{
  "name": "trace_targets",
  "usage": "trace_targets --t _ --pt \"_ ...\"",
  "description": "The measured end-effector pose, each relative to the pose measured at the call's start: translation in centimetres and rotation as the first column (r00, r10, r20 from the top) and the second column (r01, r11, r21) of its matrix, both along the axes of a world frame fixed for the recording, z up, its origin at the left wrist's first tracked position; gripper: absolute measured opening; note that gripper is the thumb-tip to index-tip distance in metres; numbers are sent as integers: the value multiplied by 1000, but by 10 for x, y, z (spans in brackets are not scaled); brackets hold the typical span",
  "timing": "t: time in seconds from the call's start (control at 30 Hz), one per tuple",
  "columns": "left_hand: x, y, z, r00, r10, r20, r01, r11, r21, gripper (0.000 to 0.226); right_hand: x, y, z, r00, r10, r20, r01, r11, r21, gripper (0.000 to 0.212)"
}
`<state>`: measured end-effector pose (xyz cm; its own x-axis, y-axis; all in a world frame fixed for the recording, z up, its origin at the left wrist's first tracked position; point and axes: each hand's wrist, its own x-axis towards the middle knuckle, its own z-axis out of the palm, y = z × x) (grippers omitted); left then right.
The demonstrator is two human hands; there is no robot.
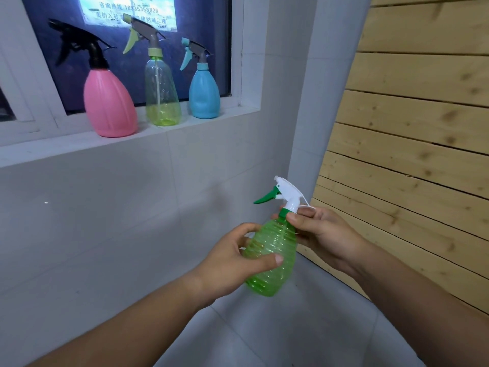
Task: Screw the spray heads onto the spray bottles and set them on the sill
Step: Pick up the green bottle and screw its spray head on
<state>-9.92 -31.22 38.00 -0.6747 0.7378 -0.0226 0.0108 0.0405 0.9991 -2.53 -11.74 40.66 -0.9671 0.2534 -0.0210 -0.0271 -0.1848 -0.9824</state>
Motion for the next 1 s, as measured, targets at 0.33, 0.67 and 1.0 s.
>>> trace_targets --t 0.33,0.67,1.0 --pt "0 -3 5 947 -197 253 186 980 66 68 -2 -7 14 987 99 -129 -120 979 -166 30" --pt "6 3 5 996 27 82 -33 996 81 47 -5 -12 9 982 -22 -189 0 994 -112 29" --pt "5 10 -6 983 151 -103 -145 987 64 54 -7 -21 -1 970 -146 -195 134 988 -72 34"
